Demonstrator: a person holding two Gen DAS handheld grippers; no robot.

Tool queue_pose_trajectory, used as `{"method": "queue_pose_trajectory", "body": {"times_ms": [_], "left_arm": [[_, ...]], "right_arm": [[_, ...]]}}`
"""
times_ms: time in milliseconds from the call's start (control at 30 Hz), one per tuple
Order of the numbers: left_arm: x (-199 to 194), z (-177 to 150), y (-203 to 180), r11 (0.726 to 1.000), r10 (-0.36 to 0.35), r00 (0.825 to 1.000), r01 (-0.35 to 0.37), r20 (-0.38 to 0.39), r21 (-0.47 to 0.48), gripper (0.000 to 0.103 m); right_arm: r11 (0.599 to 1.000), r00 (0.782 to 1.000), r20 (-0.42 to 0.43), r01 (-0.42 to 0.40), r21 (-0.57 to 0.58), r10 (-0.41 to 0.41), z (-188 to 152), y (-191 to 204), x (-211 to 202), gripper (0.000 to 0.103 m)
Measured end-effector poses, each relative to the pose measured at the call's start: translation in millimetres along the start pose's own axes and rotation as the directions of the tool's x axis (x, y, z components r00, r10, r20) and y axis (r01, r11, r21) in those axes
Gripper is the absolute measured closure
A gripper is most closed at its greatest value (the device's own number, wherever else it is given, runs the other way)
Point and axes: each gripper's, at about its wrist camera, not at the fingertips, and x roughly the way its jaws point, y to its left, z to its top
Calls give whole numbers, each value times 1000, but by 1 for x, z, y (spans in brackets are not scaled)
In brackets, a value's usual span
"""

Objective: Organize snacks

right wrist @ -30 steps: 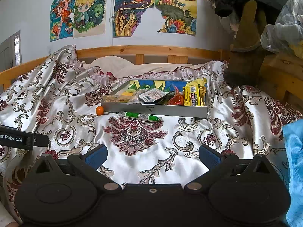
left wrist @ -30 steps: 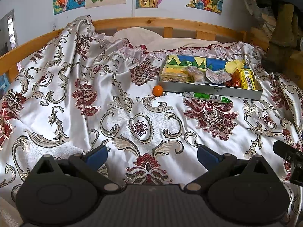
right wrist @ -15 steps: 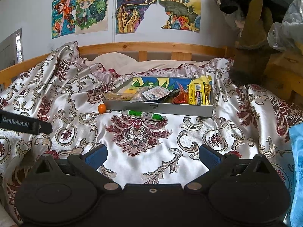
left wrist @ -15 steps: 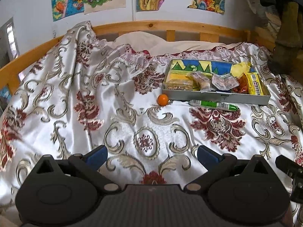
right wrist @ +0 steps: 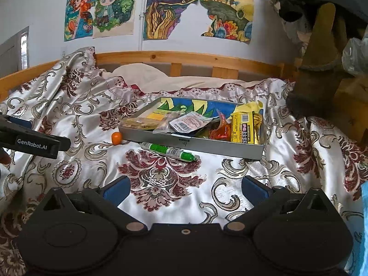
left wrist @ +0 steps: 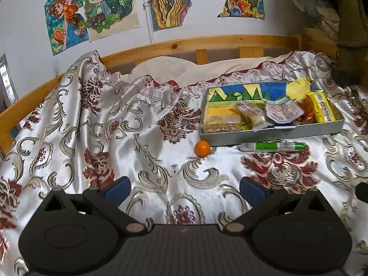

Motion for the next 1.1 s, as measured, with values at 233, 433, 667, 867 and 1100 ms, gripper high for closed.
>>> {"method": "queue_pose_trajectory", "body": {"times_ms": [233,433,667,867,1100], "left_arm": [[42,11,19,994,-81,996,79,-25,-72,0],[91,19,28,991,-122,992,121,-24,-56,0],[132,29,31,982,-172,985,171,-8,-82,0],[161,31,24,978,-195,980,192,-29,-81,0],[180,25,18,979,-194,979,188,-65,-83,3]], "right_arm": [[993,996,-41,-81,-81,78,19,-7,43,1],[980,986,-93,-151,-130,139,27,-11,98,1],[976,977,-120,-188,-113,175,23,-17,138,1],[974,973,-125,-205,-99,192,26,-20,169,9],[975,972,-138,-203,-95,189,23,-19,187,31]]}}
